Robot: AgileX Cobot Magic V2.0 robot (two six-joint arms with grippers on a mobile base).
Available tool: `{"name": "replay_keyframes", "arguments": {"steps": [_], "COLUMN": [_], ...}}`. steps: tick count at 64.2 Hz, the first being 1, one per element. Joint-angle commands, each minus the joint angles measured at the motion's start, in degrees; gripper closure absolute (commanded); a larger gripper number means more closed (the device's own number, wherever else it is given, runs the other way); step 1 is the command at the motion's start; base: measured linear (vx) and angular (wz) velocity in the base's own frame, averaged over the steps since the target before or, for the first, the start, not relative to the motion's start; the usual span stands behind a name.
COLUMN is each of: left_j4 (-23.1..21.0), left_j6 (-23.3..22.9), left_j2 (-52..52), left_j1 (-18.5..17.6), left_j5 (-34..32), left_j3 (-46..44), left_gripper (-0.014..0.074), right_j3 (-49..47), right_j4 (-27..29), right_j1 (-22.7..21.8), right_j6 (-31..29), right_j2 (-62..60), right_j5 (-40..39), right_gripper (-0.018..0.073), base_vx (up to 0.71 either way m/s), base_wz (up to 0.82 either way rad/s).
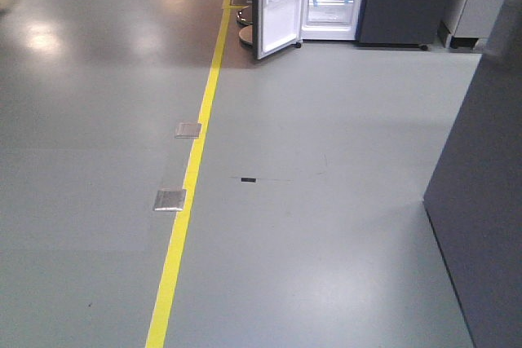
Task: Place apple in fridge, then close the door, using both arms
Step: 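Drive toward the open white refrigerator carrying the apple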
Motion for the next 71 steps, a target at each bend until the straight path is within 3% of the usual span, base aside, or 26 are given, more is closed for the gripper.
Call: {"name": "replay_keyframes", "arguments": {"steps": [1,71], "left_j4": [-0.03,-0.03], "left_j6": [-0.01,-0.01], "left_j2": [-0.33,-0.33], "left_j1": [-0.28,-0.28], "left_j5": [-4.27,-4.27], "left_j3": [1.59,1.59], "left_gripper": [0.0602,0.0602], "right_j3": [-1.84,-1.84], "right_j4": [-0.74,-0.74], "right_j1": [-0.21,-0.21], "right_j6": [-0.13,-0.13], "right_j2": [-1.49,-1.49], "right_j5": [-4.69,-4.69], "right_gripper": [0.0568,0.0568], "base_vx": [0.26,0.27], "base_wz": [0.1,-0.04]}}
